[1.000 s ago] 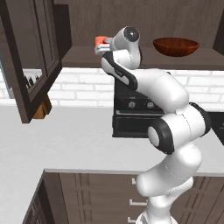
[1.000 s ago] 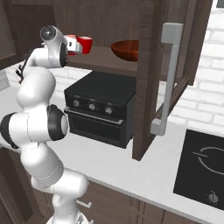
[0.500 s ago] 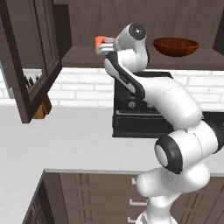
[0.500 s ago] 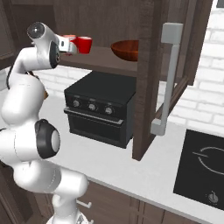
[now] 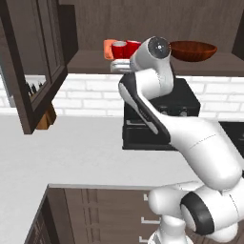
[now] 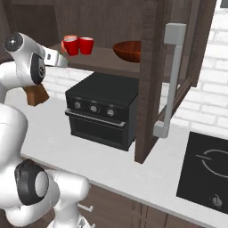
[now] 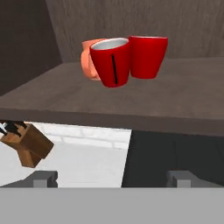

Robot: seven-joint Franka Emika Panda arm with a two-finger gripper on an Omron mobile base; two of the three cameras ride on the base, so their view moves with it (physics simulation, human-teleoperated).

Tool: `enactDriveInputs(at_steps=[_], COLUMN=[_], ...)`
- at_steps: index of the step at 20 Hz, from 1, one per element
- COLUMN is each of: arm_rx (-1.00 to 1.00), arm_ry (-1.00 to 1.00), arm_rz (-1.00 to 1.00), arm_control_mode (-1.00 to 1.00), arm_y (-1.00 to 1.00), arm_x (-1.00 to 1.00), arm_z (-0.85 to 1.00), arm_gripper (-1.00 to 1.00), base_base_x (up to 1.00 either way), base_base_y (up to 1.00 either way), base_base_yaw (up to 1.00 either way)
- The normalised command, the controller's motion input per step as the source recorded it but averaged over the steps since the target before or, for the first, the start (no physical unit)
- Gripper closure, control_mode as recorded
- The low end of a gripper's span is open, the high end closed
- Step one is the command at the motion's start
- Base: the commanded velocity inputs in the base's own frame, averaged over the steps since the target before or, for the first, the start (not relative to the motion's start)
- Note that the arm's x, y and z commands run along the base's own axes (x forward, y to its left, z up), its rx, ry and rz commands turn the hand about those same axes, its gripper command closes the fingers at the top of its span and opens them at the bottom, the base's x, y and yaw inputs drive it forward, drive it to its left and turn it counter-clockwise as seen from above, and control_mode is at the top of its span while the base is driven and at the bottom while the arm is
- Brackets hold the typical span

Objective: Gather all objects into one cabinet and sort the glasses and bowls to opposite sides.

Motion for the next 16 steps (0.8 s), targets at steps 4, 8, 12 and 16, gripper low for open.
enactDriveInputs(at_steps=[4,8,12,16], arm_rx=[0.00,0.00,0.00,0.00], arm_ry=[0.02,0.11,0.21,0.29], arm_rz=[-0.08,-0.05,-0.04,-0.04], arm_control_mode=[-1.00,-1.00,-1.00,-1.00], arm_y=[0.00,0.00,-0.03,-0.06], arm_x=[-1.00,-1.00,-1.00,-1.00], arm_z=[-0.80,-0.98,-1.00,-1.00], arm_gripper=[-1.00,-1.00,-1.00,-1.00], base_base_x=[0.00,0.00,0.00,0.00], base_base_y=[0.00,0.00,0.00,0.00], base_base_yaw=[0.00,0.00,0.00,0.00])
